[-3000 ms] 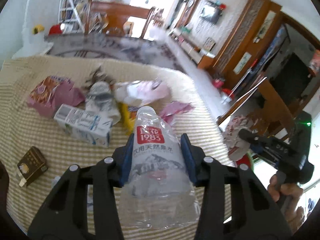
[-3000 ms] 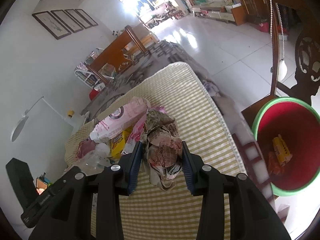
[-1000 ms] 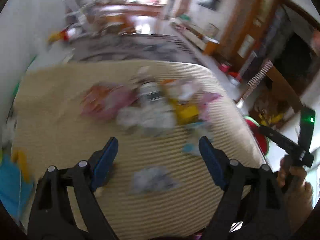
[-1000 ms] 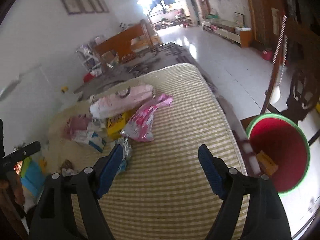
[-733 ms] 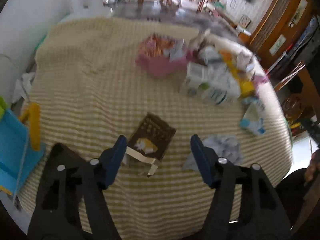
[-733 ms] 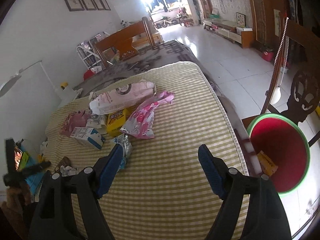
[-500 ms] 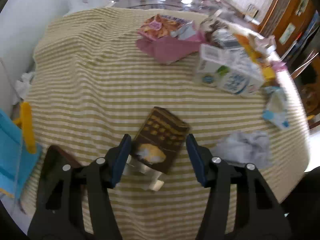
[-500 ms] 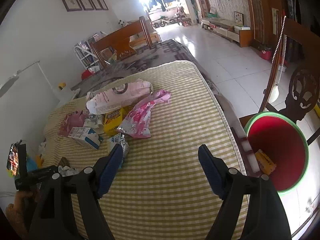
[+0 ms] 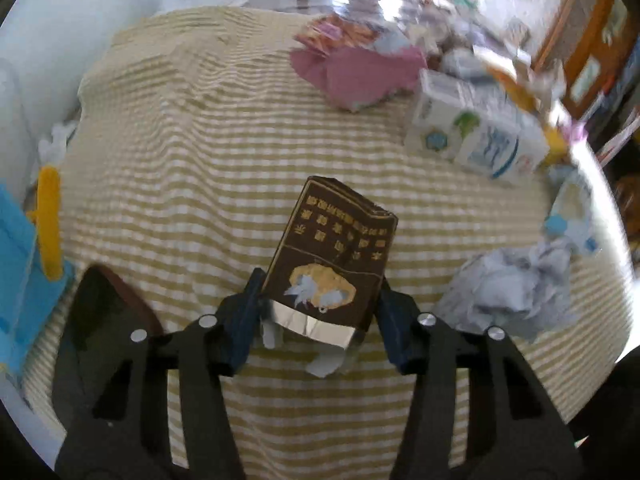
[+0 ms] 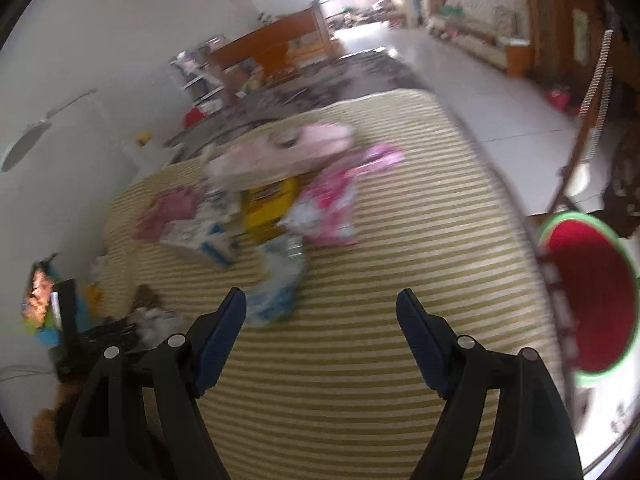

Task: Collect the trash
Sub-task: 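Grasp the brown cigarette box with the left tool while the right tool grasps crumpled grey paper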

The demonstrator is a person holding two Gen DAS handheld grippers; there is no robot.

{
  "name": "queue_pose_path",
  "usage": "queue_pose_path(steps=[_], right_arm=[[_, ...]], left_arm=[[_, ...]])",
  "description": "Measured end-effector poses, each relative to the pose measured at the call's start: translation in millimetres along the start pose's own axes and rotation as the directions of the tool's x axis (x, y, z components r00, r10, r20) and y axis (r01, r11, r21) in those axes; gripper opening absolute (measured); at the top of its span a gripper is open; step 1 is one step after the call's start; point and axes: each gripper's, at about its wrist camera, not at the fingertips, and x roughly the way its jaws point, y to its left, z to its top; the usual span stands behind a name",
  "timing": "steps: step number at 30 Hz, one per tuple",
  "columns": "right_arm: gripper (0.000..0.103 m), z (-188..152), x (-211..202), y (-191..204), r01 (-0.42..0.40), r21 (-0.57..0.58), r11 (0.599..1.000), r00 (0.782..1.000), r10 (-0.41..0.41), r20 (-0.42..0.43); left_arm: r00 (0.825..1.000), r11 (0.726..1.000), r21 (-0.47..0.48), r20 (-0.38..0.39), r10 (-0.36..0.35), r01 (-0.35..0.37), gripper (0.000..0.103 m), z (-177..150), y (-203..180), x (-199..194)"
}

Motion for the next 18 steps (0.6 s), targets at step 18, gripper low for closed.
queue_pose_path(steps=[18], right_arm=[[0.042, -46, 117, 155, -0.163, -0.304, 0.939, 0.955, 0.072, -0.289]], left_arm=[[0.972, 0.979, -0.169, 0.222, -0.073, 0.113, 0.049, -1, 25, -87]])
